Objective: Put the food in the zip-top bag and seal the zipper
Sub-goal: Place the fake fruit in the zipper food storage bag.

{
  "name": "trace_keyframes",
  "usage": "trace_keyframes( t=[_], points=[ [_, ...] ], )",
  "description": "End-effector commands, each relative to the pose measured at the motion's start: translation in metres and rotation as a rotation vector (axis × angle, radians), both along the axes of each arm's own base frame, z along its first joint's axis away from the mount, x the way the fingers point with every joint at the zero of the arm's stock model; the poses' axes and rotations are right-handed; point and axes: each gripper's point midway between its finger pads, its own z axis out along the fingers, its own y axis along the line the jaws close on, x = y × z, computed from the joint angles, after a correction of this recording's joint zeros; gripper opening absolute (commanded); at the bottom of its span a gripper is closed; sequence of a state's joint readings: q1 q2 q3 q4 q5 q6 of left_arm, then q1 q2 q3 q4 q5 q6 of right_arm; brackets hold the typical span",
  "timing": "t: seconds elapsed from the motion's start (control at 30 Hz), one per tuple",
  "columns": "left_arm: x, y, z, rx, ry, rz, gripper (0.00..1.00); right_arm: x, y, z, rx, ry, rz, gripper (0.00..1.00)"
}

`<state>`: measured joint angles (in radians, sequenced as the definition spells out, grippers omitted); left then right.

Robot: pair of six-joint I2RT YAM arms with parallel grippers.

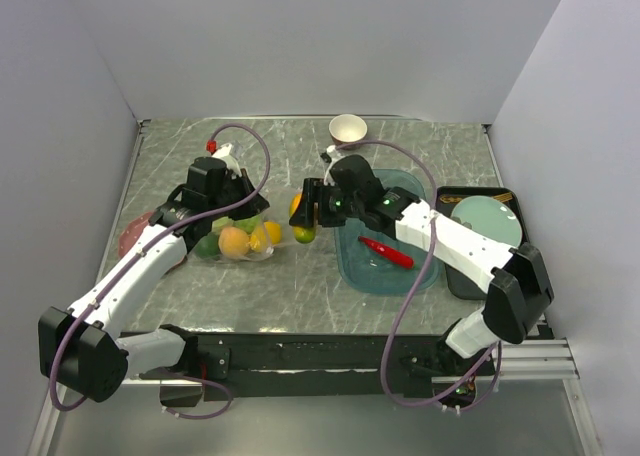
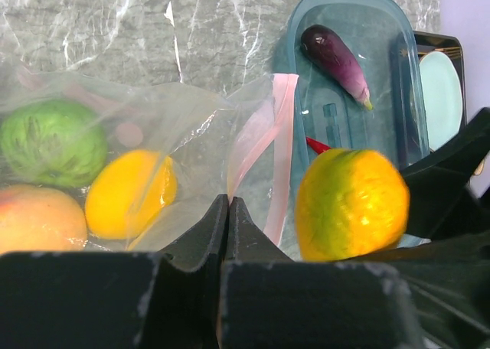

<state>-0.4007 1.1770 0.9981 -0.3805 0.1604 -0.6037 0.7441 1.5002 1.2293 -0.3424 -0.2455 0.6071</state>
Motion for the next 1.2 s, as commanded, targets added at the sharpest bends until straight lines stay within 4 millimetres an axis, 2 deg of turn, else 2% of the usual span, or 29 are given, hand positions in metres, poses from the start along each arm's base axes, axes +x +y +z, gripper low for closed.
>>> trace_keyframes(
  t=[0.0,0.13,0.37,0.43,0.47,0.5,0.63,0.7,0.9,0.93,0.97,1.03,1.1,1.13,1.17],
  points=[
    [0.002,-0.002,0.008,-0.003,-0.041,-0.011,0.01,0.002,0.017,0.009,0.025,-0.014,0.032,0.34],
    [0.001,-0.003,0.008,-0.006,-0.039,-0.022,0.01,0.002,0.024,0.005,0.028,-0.002,0.032,0.35],
    [0.001,-0.002,0.012,-0.002,-0.051,-0.021,0.01,0.013,0.038,-0.003,0.040,0.022,0.021,0.34],
    [0.000,-0.002,0.011,0.002,-0.049,-0.024,0.01,0.018,0.043,0.002,0.039,0.017,0.026,0.35],
    [0.001,-0.002,0.011,0.005,-0.047,-0.024,0.01,0.020,0.043,-0.008,0.011,0.035,0.025,0.35],
    [0.000,-0.002,0.013,0.001,-0.050,-0.027,0.01,0.022,0.046,-0.004,0.012,0.029,0.027,0.36],
    [0.000,-0.002,0.014,0.004,-0.057,-0.028,0.01,0.030,0.050,-0.009,-0.005,0.033,0.020,0.40],
    [0.001,-0.002,0.016,0.002,-0.061,-0.027,0.01,0.034,0.052,-0.008,-0.009,0.030,0.018,0.45],
    [-0.001,-0.001,0.021,-0.008,-0.070,-0.024,0.01,0.036,0.056,-0.010,-0.016,0.031,0.027,0.51],
    [-0.001,-0.001,0.022,-0.008,-0.071,-0.024,0.01,0.034,0.058,-0.008,-0.008,0.028,0.038,0.53],
    [-0.001,-0.001,0.024,-0.009,-0.074,-0.024,0.01,0.034,0.059,-0.007,-0.003,0.026,0.038,0.61],
    [0.001,0.000,0.026,-0.009,-0.078,-0.011,0.01,0.033,0.061,-0.002,0.017,0.020,0.054,0.71],
    [0.002,0.001,0.031,-0.015,-0.094,0.003,0.01,0.026,0.064,0.003,0.060,0.041,0.085,0.77],
    [0.002,0.002,0.034,-0.018,-0.104,0.010,0.01,0.017,0.074,0.033,0.196,0.031,0.160,0.81],
    [0.003,0.003,0.035,-0.021,-0.111,0.016,0.01,0.010,0.074,0.029,0.233,0.049,0.171,0.84]
  ],
)
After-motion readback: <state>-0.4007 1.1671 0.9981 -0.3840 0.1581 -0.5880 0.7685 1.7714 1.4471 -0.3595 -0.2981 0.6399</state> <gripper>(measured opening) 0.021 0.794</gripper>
